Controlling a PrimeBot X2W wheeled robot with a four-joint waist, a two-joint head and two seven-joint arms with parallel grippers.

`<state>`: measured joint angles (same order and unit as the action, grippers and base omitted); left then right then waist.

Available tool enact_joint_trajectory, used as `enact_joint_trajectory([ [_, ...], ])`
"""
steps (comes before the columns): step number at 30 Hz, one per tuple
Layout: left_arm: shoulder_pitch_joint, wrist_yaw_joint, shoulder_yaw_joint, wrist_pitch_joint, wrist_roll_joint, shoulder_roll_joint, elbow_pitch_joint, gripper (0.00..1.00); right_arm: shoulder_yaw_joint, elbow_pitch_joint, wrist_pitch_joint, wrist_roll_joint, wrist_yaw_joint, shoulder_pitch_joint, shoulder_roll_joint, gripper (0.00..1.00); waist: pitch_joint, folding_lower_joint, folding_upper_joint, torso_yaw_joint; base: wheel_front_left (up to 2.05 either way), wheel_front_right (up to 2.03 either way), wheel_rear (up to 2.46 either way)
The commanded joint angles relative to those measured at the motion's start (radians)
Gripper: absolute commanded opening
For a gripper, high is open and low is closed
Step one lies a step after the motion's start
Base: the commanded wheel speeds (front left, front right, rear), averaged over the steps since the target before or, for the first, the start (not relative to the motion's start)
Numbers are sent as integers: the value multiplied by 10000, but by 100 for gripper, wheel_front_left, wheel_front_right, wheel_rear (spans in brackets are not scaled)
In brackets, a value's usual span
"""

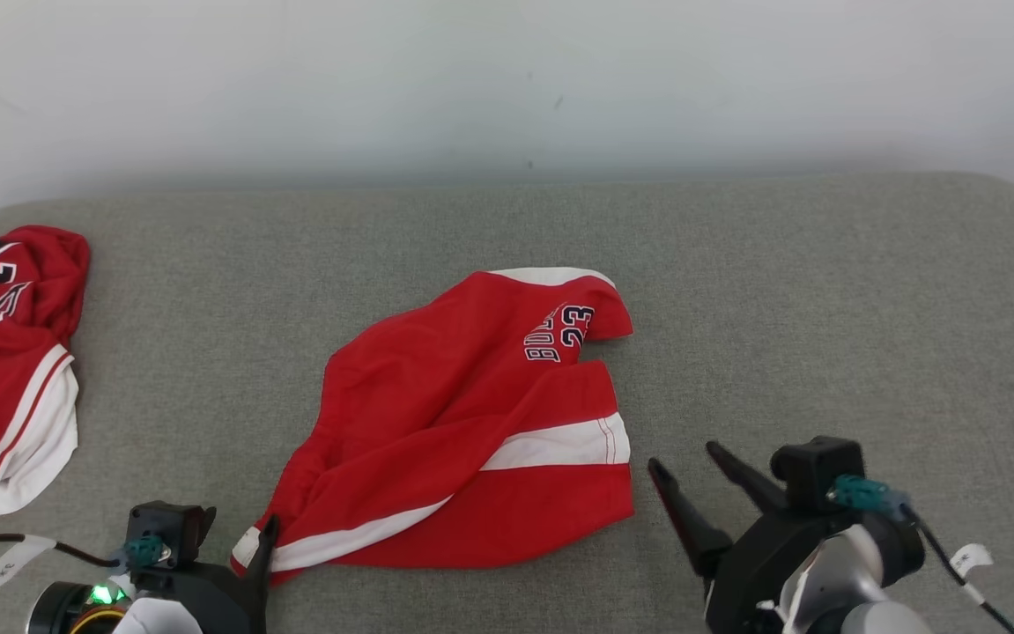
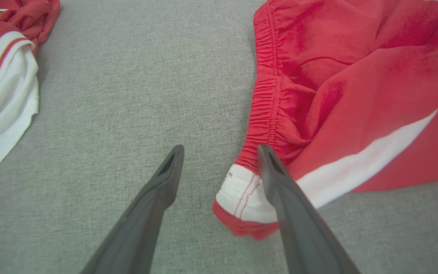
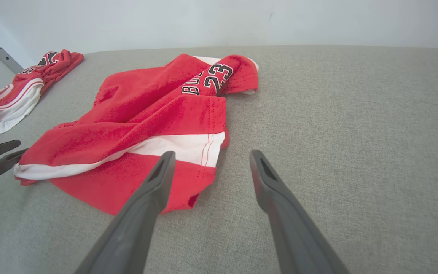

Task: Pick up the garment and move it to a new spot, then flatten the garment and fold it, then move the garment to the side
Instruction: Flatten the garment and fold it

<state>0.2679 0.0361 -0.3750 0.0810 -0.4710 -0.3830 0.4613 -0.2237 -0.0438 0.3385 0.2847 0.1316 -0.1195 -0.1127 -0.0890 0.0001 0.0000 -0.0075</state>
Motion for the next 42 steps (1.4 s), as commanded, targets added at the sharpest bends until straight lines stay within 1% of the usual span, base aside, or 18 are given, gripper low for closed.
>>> enact_joint_trajectory([
  [1,-147,76,32,8,-46,-80,-159,100,93,76,20,0,-18,-62,-99,100,-120,-1,0,-9,0,0,0],
  [4,-352,-22,189,-162,-131,-286,-609,100,355,205,-17,-86,-18,-100,-144,100,-205,-1,0,49,0,0,0],
  [8,-774,-218,164,-246,58,-506,-1661,100,759,338,-57,-147,-18,-12,-109,100,-229,-1,0,159,0,0,0],
  [11,-1133,-62,-53,125,167,-847,-2461,100,990,469,6,-173,-18,14,-60,100,-249,-1,0,233,0,0,0],
  [14,-1378,-10,-64,471,75,-1170,-3027,100,1186,580,50,-218,-18,10,-61,100,-286,-1,0,286,0,0,0],
  [20,-1188,110,-303,839,185,-1273,-3235,100,1322,702,72,-310,-18,25,-17,100,-374,-1,0,372,0,0,0],
  [22,-966,142,-458,997,244,-1189,-3022,100,1233,685,88,-305,-18,-25,5,100,-428,-1,0,356,0,0,0],
  [28,-327,6,-581,1234,389,-1043,-2199,100,1083,659,90,-298,-18,-307,36,100,-619,-1,0,226,0,0,0],
  [30,-202,23,-598,1324,356,-1034,-1977,97,1051,637,90,-303,-18,-364,21,100,-676,-1,0,184,0,0,0],
  [31,-185,32,-602,1405,319,-1045,-1900,89,1045,632,95,-307,-18,-410,0,100,-701,-1,0,173,0,0,0],
  [34,-183,25,-594,1484,221,-1071,-1721,78,1028,583,114,-321,-18,-454,-56,100,-756,-1,0,161,0,0,0],
  [35,-177,21,-589,1505,196,-1086,-1675,65,1005,555,139,-324,-18,-473,-68,100,-773,-1,0,157,0,0,0],
  [36,-178,-3,-586,1537,165,-1089,-1614,50,975,533,183,-332,-18,-506,-80,100,-789,-1,0,155,0,0,0],
  [37,-205,-8,-599,1553,137,-1070,-1578,47,916,505,216,-353,-18,-540,-94,100,-802,-1,0,159,0,0,0],
  [38,-259,-13,-617,1547,126,-1025,-1551,37,845,485,260,-345,-18,-565,-85,100,-814,-1,0,167,0,0,0],
  [39,-307,-40,-637,1517,115,-974,-1527,23,777,458,304,-329,-18,-590,-79,100,-827,-1,0,175,0,0,0],
  [40,-359,-82,-642,1505,76,-920,-1483,0,708,437,374,-303,-18,-607,-76,100,-835,-1,0,185,0,0,0],
  [42,-440,-163,-639,1411,76,-818,-1436,0,561,400,494,-247,-18,-624,-68,100,-852,-1,0,199,0,0,0],
])
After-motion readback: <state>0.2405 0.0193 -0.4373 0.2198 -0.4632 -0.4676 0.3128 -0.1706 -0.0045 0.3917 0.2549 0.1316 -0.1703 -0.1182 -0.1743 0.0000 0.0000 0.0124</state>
